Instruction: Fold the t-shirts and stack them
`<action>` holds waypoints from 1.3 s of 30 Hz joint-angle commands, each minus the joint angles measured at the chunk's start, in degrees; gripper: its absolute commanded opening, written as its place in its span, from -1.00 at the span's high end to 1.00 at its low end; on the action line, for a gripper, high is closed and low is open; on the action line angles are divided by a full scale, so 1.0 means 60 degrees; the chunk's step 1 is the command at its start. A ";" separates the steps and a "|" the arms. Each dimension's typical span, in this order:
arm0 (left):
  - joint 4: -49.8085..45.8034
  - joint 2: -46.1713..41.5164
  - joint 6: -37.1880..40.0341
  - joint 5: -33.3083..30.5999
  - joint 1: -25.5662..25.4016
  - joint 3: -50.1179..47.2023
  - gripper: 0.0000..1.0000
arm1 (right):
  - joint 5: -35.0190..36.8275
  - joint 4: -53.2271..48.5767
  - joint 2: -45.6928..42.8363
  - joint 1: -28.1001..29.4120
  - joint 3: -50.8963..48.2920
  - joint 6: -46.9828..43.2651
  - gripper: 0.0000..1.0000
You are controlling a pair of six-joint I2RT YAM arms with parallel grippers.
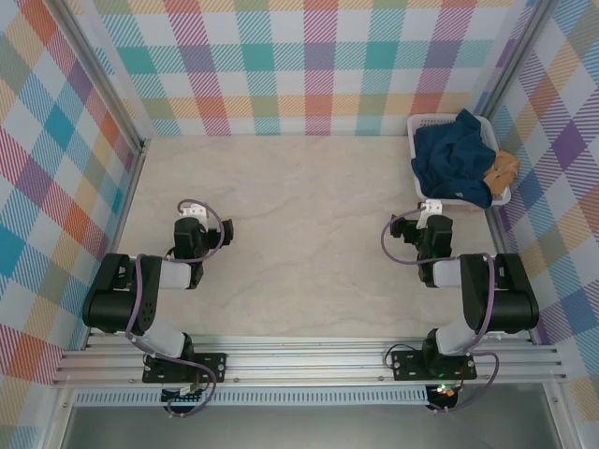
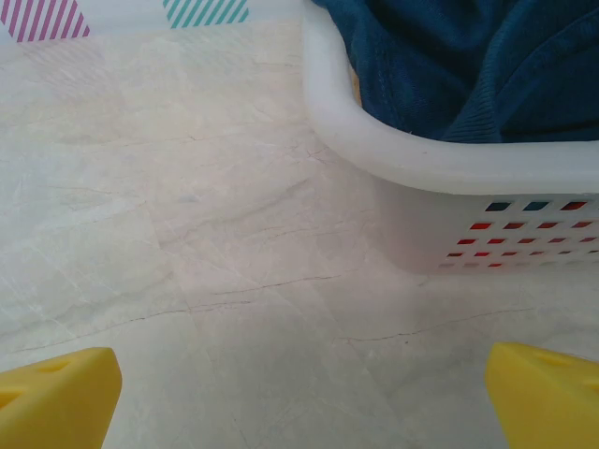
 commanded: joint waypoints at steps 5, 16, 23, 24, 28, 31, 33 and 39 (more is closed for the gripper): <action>0.0016 0.0006 0.0128 0.0078 0.0072 0.0215 -1.00 | -0.0152 0.0344 -0.0049 0.0021 0.0087 -0.0057 -0.99; -0.0002 0.0017 0.0123 0.0073 0.0068 0.0221 -0.99 | -0.0154 0.0328 -0.0049 0.0021 0.0087 -0.0051 -0.99; 0.0001 0.0016 0.0102 0.0079 0.0073 0.0221 -1.00 | -0.0160 0.0354 -0.0048 0.0020 0.0077 -0.0038 -0.99; -0.0004 0.0008 0.0103 0.0075 0.0073 0.0220 -1.00 | -0.0144 0.0503 -0.0095 0.0021 0.0010 -0.0034 -0.99; -0.1344 -0.1307 0.0081 -0.1274 -0.0315 0.0388 -1.00 | 0.1042 -0.1556 -0.2036 0.0431 0.0390 -0.0180 -0.99; -0.2299 -0.2974 -0.0297 -0.1783 -0.0763 0.1081 -1.00 | 0.2117 -0.3307 -0.4165 0.1273 0.1548 -0.0760 -0.99; -0.2813 -0.3549 -0.0270 -0.1985 -0.1473 0.2130 -1.00 | 0.2800 -0.5526 -0.4807 0.2062 0.3985 -0.1115 -0.99; -1.4407 -0.2458 -1.0368 -0.5559 -0.1917 0.9187 -1.00 | 0.0439 -1.3626 -0.2524 0.0970 1.1588 0.4118 -1.00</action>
